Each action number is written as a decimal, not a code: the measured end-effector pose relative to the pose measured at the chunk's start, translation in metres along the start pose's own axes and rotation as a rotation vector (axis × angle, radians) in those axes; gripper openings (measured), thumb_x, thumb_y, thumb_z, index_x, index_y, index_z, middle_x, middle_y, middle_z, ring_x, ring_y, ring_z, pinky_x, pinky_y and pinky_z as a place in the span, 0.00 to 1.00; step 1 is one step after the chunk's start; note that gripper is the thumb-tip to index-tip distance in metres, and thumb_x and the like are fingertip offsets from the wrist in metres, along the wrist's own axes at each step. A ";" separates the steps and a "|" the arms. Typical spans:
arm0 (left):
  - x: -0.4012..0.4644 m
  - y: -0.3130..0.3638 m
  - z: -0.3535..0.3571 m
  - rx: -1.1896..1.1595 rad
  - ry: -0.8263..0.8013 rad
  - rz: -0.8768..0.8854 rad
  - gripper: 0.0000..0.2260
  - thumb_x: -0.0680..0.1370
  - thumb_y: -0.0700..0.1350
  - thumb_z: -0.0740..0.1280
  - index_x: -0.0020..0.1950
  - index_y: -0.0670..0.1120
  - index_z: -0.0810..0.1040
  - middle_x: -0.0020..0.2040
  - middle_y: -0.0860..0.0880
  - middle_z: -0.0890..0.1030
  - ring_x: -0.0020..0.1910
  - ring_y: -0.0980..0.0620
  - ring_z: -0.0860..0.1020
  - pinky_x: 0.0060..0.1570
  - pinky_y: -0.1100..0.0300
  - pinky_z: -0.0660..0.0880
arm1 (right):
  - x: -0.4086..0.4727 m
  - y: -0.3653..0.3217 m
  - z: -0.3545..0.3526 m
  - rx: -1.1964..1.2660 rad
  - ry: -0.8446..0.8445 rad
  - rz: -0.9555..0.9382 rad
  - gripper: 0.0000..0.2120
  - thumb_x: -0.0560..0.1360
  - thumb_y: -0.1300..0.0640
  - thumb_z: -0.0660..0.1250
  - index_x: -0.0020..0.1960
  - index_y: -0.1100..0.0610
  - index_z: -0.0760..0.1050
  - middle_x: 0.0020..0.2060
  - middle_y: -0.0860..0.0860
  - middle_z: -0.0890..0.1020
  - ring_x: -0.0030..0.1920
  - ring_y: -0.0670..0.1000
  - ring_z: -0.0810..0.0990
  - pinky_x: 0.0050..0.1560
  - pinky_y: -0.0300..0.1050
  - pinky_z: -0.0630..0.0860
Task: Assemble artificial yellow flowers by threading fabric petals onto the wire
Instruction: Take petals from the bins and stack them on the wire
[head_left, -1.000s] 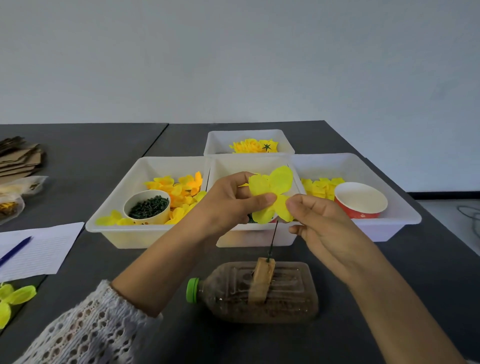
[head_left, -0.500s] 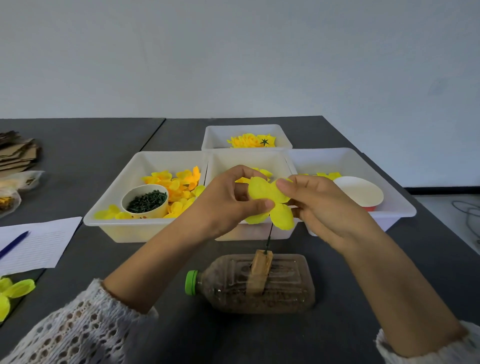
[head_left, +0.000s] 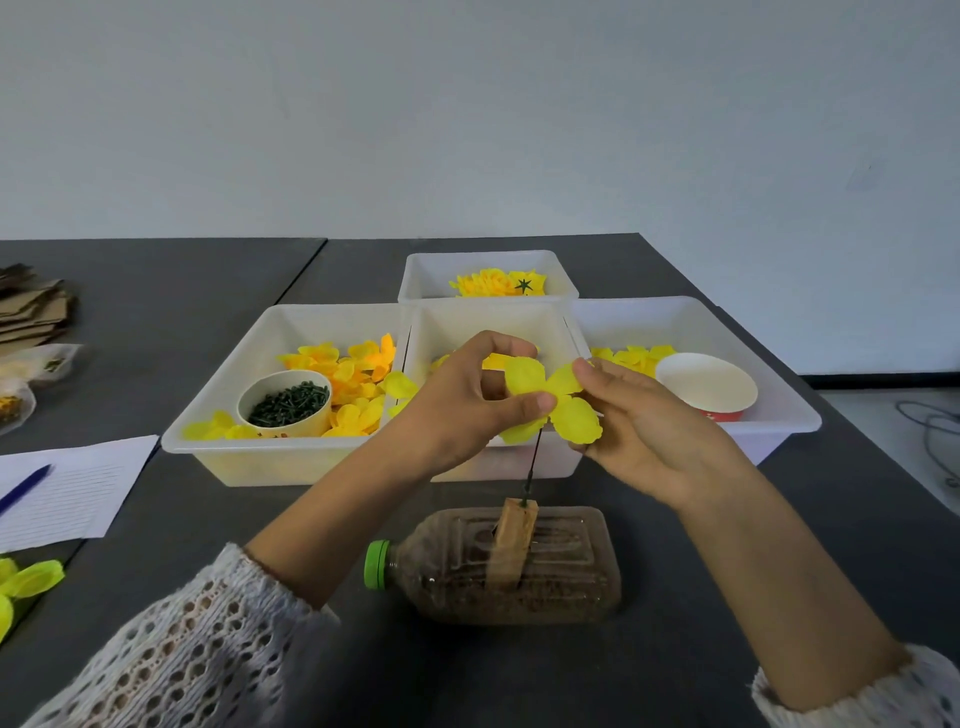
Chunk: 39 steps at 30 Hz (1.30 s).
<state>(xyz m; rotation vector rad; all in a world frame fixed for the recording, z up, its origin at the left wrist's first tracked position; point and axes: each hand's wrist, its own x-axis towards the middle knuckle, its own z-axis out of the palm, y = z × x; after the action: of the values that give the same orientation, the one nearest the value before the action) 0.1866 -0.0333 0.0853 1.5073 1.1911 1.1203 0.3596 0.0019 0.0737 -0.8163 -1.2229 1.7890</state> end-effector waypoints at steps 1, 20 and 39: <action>0.000 0.000 0.000 0.003 -0.003 0.001 0.19 0.76 0.38 0.71 0.65 0.42 0.71 0.42 0.43 0.82 0.31 0.62 0.77 0.31 0.72 0.70 | 0.000 0.000 -0.001 0.034 -0.011 0.015 0.11 0.72 0.51 0.65 0.50 0.56 0.79 0.36 0.50 0.82 0.34 0.47 0.78 0.36 0.40 0.73; -0.016 -0.027 -0.003 -0.076 -0.035 0.020 0.22 0.73 0.49 0.69 0.65 0.45 0.70 0.29 0.57 0.71 0.32 0.58 0.68 0.34 0.66 0.66 | 0.000 0.028 -0.009 0.002 0.056 0.115 0.08 0.71 0.53 0.67 0.38 0.54 0.84 0.32 0.52 0.80 0.31 0.48 0.77 0.31 0.41 0.69; -0.012 -0.050 -0.005 -0.123 0.033 0.031 0.16 0.77 0.44 0.67 0.64 0.44 0.72 0.31 0.56 0.73 0.32 0.59 0.72 0.36 0.64 0.70 | 0.007 0.040 -0.014 0.004 0.143 0.194 0.15 0.67 0.50 0.70 0.47 0.59 0.77 0.33 0.53 0.75 0.30 0.48 0.71 0.30 0.41 0.66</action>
<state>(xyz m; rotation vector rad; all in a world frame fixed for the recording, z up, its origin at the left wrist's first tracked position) 0.1709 -0.0375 0.0361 1.4231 1.1033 1.2210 0.3580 0.0051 0.0306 -1.0721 -1.0768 1.8500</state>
